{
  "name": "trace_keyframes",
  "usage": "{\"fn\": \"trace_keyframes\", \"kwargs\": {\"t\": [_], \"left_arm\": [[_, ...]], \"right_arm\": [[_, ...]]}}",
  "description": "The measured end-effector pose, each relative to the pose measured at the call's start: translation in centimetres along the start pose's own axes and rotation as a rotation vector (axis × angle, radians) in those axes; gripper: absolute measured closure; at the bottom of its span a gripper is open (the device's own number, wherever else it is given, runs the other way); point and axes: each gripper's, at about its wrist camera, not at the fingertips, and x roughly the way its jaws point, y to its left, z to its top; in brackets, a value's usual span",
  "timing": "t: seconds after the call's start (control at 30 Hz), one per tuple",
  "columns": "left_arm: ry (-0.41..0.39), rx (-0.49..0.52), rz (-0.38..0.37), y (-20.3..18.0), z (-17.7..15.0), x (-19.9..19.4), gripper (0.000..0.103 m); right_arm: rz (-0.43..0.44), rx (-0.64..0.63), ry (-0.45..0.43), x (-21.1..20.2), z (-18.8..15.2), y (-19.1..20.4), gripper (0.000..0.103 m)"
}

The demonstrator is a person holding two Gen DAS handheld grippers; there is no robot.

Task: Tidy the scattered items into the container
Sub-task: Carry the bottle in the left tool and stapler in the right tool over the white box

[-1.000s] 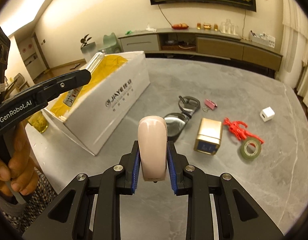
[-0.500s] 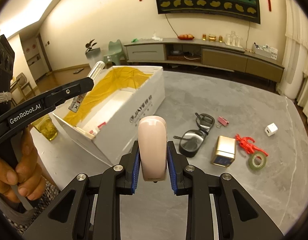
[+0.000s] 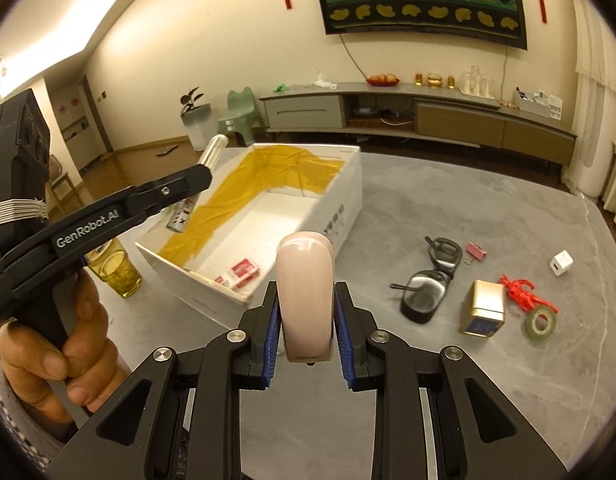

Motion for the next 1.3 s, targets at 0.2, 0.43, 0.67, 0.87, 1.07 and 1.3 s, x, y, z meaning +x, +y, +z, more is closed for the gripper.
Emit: {"fn": "trace_keyframes", "kwargs": {"t": [0.2,0.43,0.67,0.87,1.07,1.3], "left_arm": [[-0.014,-0.026,0.013,1.6,0.0,-0.4,0.083],[-0.003,-0.084,0.017,4.2,-0.2,0.1,0.083],[0.003,-0.123,0.023,6.1,0.0,-0.3,0.083],[-0.001,-0.162,0.020,7.4,0.3,-0.7,0.083],[-0.007,-0.185,0.011,8.3,0.6,-1.0,0.083],[-0.002,-0.212,0.008,9.4,1.1,-0.6,0.083]], "right_arm": [[0.010,-0.024,0.011,0.7,0.5,1.9,0.076],[0.013,-0.056,0.011,1.4,1.8,3.7,0.076],[0.026,-0.090,0.025,3.2,3.6,5.9,0.076],[0.033,-0.121,0.034,4.6,4.8,7.8,0.076],[0.040,-0.141,0.043,5.7,5.7,8.7,0.076],[0.050,-0.133,0.063,6.8,6.7,8.4,0.076]]}}
